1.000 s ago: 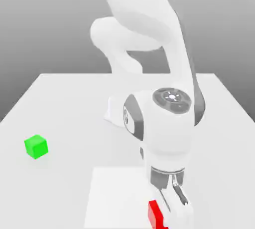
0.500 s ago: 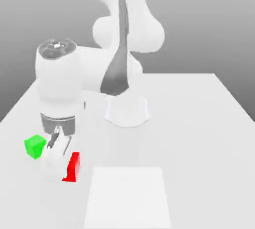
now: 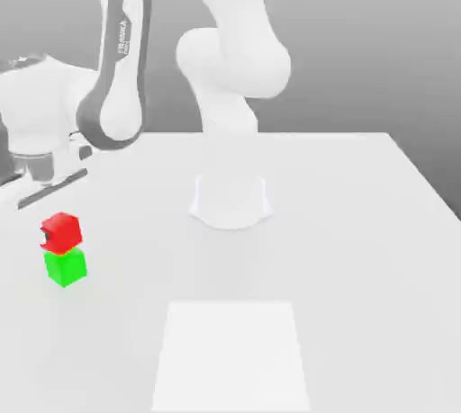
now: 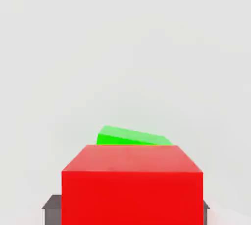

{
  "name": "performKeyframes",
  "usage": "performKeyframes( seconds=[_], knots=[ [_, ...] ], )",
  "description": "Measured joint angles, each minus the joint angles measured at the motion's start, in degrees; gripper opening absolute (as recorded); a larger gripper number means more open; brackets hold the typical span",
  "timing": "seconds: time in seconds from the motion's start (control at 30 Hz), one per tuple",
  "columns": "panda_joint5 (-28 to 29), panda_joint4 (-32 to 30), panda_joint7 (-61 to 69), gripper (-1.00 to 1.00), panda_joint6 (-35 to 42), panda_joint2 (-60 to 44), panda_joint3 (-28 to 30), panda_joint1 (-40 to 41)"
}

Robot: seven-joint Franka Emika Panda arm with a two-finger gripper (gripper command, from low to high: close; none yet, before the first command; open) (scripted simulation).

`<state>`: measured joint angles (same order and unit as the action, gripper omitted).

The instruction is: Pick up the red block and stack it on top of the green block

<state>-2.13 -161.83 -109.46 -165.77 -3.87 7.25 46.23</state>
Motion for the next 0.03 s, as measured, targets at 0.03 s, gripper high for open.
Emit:
performKeyframes(
  seconds=[0.03],
  knots=[
    [0.0,0.0,0.0,1.00,0.0,0.0,0.0,0.0]
  ],
)
